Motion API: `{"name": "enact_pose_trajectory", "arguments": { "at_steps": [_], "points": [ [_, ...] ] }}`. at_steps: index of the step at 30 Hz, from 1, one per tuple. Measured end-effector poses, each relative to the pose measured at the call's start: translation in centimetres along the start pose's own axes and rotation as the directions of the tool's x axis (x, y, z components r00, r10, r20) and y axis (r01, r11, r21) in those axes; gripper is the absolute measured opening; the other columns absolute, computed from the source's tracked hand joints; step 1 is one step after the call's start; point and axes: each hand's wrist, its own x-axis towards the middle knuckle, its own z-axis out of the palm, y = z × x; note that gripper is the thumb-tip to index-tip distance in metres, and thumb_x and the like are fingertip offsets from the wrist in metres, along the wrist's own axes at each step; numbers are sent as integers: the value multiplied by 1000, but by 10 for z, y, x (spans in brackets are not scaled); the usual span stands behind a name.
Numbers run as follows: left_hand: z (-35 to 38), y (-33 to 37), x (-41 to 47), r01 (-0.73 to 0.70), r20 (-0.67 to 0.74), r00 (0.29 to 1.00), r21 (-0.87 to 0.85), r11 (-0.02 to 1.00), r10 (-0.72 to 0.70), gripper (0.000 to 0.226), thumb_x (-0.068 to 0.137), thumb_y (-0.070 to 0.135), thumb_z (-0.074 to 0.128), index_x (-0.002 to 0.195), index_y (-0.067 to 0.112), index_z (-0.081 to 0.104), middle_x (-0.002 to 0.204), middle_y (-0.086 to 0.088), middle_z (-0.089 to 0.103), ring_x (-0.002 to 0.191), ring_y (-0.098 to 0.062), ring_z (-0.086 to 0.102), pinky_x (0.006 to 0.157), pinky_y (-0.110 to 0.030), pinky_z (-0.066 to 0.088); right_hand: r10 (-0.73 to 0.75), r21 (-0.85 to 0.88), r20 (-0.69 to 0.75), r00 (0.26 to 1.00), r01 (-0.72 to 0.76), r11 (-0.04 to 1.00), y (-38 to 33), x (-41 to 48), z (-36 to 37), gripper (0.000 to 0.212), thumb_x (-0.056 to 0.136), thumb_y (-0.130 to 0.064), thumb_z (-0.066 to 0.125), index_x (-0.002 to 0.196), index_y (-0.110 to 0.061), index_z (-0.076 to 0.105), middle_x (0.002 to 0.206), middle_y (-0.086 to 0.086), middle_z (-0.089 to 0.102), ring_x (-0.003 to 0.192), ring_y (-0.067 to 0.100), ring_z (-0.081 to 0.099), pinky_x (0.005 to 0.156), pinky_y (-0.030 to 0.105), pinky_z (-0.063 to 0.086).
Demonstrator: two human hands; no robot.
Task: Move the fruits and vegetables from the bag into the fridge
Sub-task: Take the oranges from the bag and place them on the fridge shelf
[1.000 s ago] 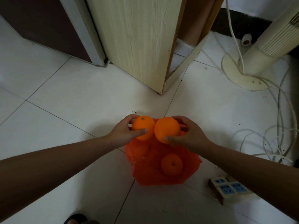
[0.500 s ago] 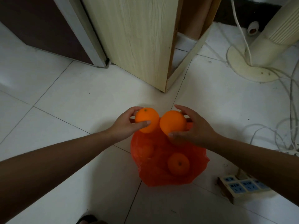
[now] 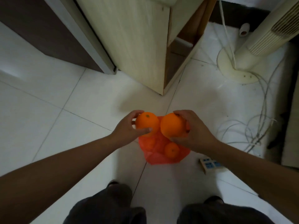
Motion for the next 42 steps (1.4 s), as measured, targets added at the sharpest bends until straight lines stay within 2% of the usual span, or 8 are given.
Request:
{"name": "enact_pose_trajectory", "arguments": {
  "at_steps": [4, 9, 14, 19, 22, 26, 34, 42],
  "points": [
    [-33, 101, -82, 22, 17, 1000, -14, 1000, -22, 64, 71, 26, 79, 125, 33, 44, 119, 12, 47, 100, -8, 53, 65, -13, 45, 49, 129, -52, 997, -42, 991, -90, -67, -60, 80, 65, -22, 83, 132, -30, 40, 129, -4, 39, 112, 8, 43, 89, 40, 51],
    [-79, 252, -192, 20, -38, 999, -64, 998, -22, 62, 73, 28, 76, 125, 34, 43, 123, 9, 46, 107, -14, 52, 68, -15, 45, 48, 175, -135, 990, -24, 984, -225, -154, -159, 82, 57, -40, 76, 130, -26, 41, 129, -1, 42, 112, 13, 46, 83, 43, 54],
    [-103, 379, -287, -3, -113, 994, -106, 994, -9, 60, 76, 28, 74, 127, 32, 42, 122, 10, 42, 108, -15, 49, 67, -15, 43, -64, 161, -208, 976, 99, 982, -322, -227, -247, 81, 63, -34, 83, 131, -26, 38, 132, -3, 39, 113, 11, 44, 86, 42, 53],
    [-106, 442, -369, -69, -303, 953, -187, 980, 9, 59, 79, 30, 71, 129, 33, 41, 126, 9, 42, 109, -14, 48, 70, -15, 43, -208, 193, -188, 960, 244, 950, -371, -268, -297, 78, 66, -33, 79, 133, -28, 38, 129, -26, 32, 115, -4, 42, 82, 33, 54],
    [-110, 444, -418, -99, -432, 902, -201, 975, 2, 63, 78, 31, 73, 131, 35, 40, 127, 12, 42, 109, -11, 46, 72, -13, 41, -231, 258, -93, 969, 247, 934, -401, -283, -299, 72, 69, -31, 78, 129, -43, 38, 125, -31, 34, 113, 3, 46, 77, 25, 51],
    [-127, 422, -486, -82, -566, 823, -211, 974, -53, 63, 74, 34, 76, 126, 39, 41, 128, 13, 44, 111, -11, 47, 78, -18, 43, -337, 230, 112, 935, 306, 924, -445, -293, -280, 69, 71, -32, 77, 125, -52, 39, 124, -34, 33, 115, 5, 45, 85, 32, 51],
    [-168, 349, -609, -101, -706, 663, -414, 904, -249, 69, 62, 48, 71, 124, 42, 42, 128, 13, 46, 106, -5, 51, 71, -13, 45, -565, 132, 373, 736, 560, 818, -541, -314, -187, 71, 69, -32, 80, 126, -48, 40, 129, -34, 30, 115, -4, 42, 82, 23, 53],
    [-235, 236, -708, -178, -764, 515, -539, 823, -389, 67, 68, 40, 79, 126, 39, 45, 127, 12, 49, 111, -12, 54, 77, -20, 50, -619, 150, 449, 644, 629, 763, -626, -342, -32, 75, 64, -29, 84, 128, -34, 45, 132, -19, 41, 118, 9, 46, 83, 35, 56]
  ]
}}
